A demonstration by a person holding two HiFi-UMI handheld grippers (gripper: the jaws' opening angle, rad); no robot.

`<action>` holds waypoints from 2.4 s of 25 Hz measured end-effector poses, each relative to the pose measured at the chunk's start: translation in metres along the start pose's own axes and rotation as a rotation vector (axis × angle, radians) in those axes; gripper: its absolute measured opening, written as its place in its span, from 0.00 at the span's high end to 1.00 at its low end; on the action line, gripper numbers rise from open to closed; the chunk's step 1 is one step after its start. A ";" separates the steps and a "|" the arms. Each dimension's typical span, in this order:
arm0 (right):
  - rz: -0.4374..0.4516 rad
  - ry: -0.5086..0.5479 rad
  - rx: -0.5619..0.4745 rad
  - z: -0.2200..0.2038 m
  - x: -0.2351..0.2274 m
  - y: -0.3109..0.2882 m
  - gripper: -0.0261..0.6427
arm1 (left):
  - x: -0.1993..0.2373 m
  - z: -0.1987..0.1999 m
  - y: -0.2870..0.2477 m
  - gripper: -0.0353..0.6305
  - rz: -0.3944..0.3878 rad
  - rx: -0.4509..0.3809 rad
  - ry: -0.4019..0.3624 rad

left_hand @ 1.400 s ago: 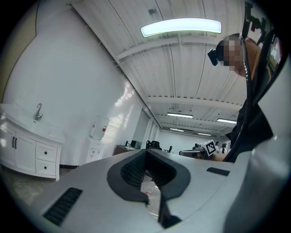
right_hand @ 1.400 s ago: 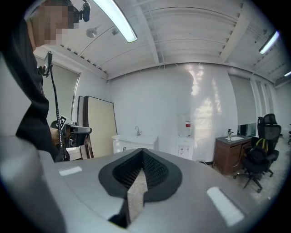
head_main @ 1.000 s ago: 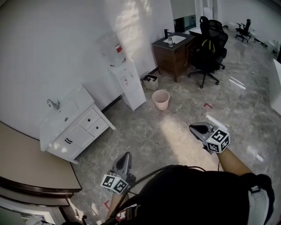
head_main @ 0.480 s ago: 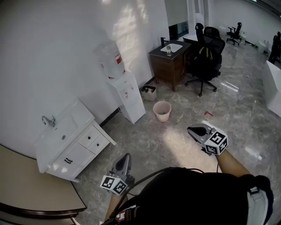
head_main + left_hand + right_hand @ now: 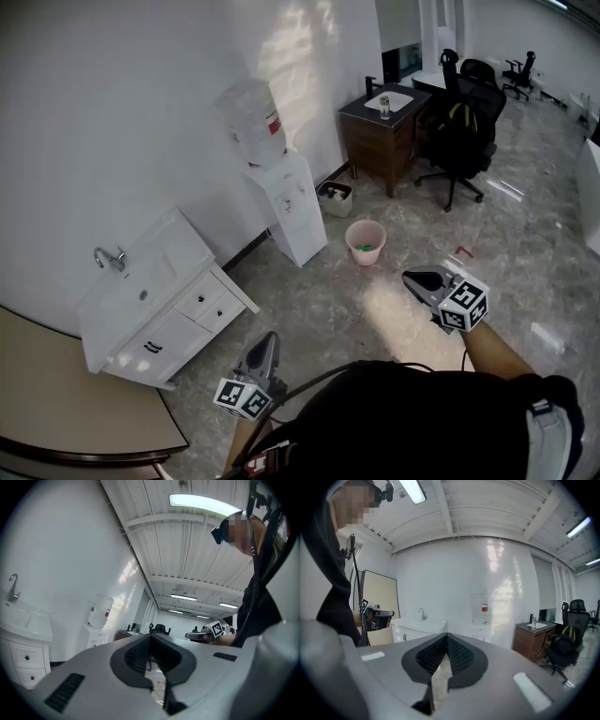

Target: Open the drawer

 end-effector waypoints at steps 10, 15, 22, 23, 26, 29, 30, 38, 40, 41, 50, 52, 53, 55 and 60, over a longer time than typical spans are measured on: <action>0.127 0.058 -0.005 0.019 -0.163 -0.059 0.97 | 0.000 0.025 -0.136 0.95 0.106 -0.034 0.013; 0.169 0.096 -0.034 0.040 -0.257 -0.070 0.97 | -0.015 0.046 -0.220 0.95 0.143 -0.060 0.012; 0.221 0.086 -0.023 0.039 -0.332 -0.100 0.97 | -0.021 0.053 -0.294 0.95 0.168 -0.021 -0.026; 0.227 0.085 -0.021 0.041 -0.338 -0.106 0.97 | -0.016 0.054 -0.298 0.95 0.178 -0.018 -0.018; 0.230 0.086 -0.017 0.048 -0.352 -0.126 0.97 | 0.004 0.058 -0.306 0.95 0.202 -0.021 0.001; 0.222 0.083 -0.010 0.057 -0.363 -0.153 0.97 | 0.032 0.059 -0.317 0.95 0.205 -0.035 0.019; 0.220 0.087 -0.006 0.061 -0.364 -0.163 0.97 | 0.044 0.059 -0.321 0.95 0.199 -0.041 0.024; 0.159 0.121 -0.007 0.123 -0.357 -0.251 0.97 | 0.169 0.089 -0.334 0.95 0.129 -0.067 0.029; 0.136 0.116 -0.014 0.140 -0.357 -0.273 0.97 | 0.199 0.106 -0.336 0.95 0.116 -0.075 0.014; 0.130 0.115 -0.015 0.148 -0.356 -0.285 0.97 | 0.214 0.115 -0.336 0.95 0.112 -0.076 0.004; 0.173 0.150 -0.001 0.197 -0.337 -0.390 0.97 | 0.322 0.147 -0.320 0.95 0.163 -0.094 0.008; 0.194 0.168 0.001 0.205 -0.339 -0.411 0.97 | 0.335 0.148 -0.316 0.95 0.193 -0.100 0.013; 0.208 0.171 -0.001 0.209 -0.342 -0.421 0.97 | 0.340 0.149 -0.315 0.95 0.212 -0.098 0.016; 0.243 0.175 -0.007 0.217 -0.348 -0.444 0.97 | 0.349 0.148 -0.313 0.95 0.249 -0.100 0.023; 0.386 0.212 -0.022 0.238 -0.370 -0.512 0.97 | 0.365 0.151 -0.320 0.95 0.383 -0.114 0.028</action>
Point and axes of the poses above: the fingertips, and each gripper's own axes: y backward along the fingers, x to its left, z out of its top, the point moved 9 cm from there along y, backward along the fingers, and after that the axes turned 12 degrees about x, right-handed, at the moved point
